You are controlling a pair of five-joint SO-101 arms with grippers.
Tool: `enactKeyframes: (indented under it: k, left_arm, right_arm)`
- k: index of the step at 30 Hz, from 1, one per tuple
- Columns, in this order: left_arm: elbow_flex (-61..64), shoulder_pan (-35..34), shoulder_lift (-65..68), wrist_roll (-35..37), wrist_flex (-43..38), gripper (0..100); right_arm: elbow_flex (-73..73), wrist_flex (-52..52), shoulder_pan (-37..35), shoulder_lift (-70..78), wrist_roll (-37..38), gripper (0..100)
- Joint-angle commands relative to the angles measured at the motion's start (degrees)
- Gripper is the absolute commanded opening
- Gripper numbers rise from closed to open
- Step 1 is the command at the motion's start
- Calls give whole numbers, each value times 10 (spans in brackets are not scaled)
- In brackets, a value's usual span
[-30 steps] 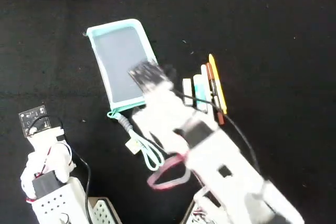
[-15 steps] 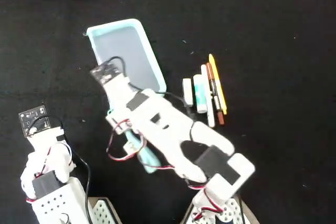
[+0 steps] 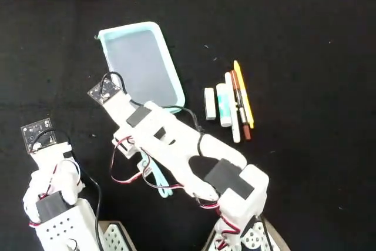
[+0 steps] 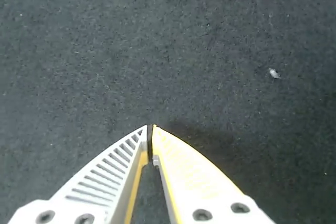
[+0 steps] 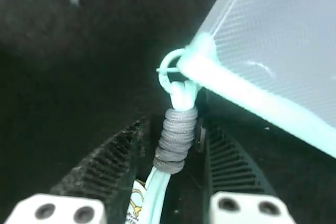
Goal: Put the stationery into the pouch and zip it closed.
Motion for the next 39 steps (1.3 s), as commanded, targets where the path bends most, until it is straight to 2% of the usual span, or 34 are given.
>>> enactKeyframes:
  k: [1,4,12,18,23,27,30,31,34,39]
  left_arm:
    - [9,-7,-4,-4,-10,33]
    - [9,-7,-4,-4,-10,33]
    - [9,-7,-4,-4,-10,33]
    - [9,-7,-4,-4,-10,33]
    - [7,0,-4,-4,-15,34]
    - [-40,52,-4,-9,-62,34]
    - [-112,90,-4,-67,-87,63]
    - [-134,106,-4,-76,-96,94]
    - [-201,141,1,-32,-107,184]
    - [-299,158,1,33,-102,167]
  right_arm:
    - [-24,8,-3,-2,6,149]
    - [-23,18,-4,-1,7,13]
    - [2,52,4,-65,9,12]
    - [115,56,48,-315,78,12]
    - [212,73,131,-576,168,12]
    - [238,115,165,-770,225,12]
    - [235,133,166,-860,232,12]
    - [230,137,166,-873,232,12]
    - [202,141,166,-858,236,12]
    - [133,142,165,-735,253,12]
